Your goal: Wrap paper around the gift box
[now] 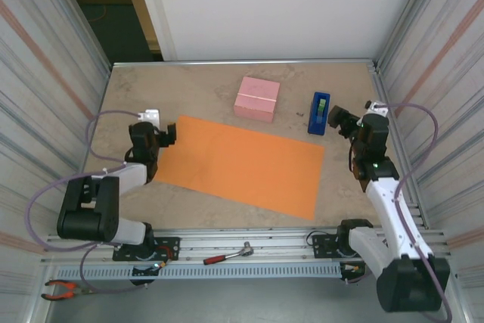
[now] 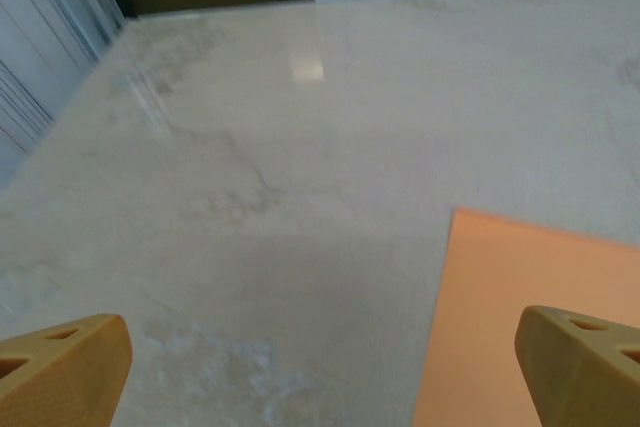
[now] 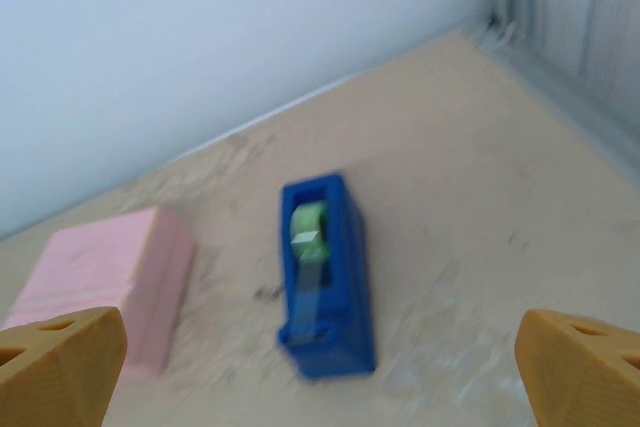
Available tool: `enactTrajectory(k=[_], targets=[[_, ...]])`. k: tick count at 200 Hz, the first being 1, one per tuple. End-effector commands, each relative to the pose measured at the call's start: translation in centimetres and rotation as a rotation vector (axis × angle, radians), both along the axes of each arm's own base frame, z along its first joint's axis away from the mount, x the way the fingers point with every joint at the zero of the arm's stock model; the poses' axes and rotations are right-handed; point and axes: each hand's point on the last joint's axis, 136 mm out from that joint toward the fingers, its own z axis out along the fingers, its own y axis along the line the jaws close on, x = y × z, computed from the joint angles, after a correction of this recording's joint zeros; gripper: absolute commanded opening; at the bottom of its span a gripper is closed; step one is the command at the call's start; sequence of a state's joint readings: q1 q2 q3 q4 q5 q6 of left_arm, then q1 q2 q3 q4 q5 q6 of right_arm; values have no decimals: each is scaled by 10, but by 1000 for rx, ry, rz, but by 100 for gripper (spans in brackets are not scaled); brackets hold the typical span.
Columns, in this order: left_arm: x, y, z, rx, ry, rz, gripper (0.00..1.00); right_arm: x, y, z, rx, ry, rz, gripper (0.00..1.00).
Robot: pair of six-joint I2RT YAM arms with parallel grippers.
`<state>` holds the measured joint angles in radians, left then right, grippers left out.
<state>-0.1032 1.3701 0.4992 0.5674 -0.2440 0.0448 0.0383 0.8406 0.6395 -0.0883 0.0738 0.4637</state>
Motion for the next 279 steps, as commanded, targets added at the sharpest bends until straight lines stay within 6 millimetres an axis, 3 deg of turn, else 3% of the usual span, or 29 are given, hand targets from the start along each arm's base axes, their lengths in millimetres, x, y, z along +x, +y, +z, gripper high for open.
enactTrajectory(k=[1, 26, 47, 70, 118, 173, 241, 279], targets=[[-5, 2, 27, -19, 9, 53, 99, -44, 45, -69, 186, 264, 144, 98], [-13, -22, 39, -106, 37, -13, 99, -68, 79, -107, 229, 377, 216, 98], [-17, -52, 48, -129, 30, -112, 99, -83, 96, -138, 213, 450, 228, 98], [-18, -81, 49, -135, 53, -206, 99, -89, 111, -158, 219, 502, 238, 98], [-17, -90, 34, -119, 104, -236, 99, -85, 128, -182, 189, 581, 243, 98], [-19, -91, 29, -131, 111, -237, 99, -73, 121, -194, 139, 628, 188, 98], [-20, -95, 26, -149, 116, -250, 99, -59, 85, -202, 174, 673, 117, 98], [-20, -99, 20, -156, 133, -262, 99, -48, 72, -196, 183, 670, 105, 98]])
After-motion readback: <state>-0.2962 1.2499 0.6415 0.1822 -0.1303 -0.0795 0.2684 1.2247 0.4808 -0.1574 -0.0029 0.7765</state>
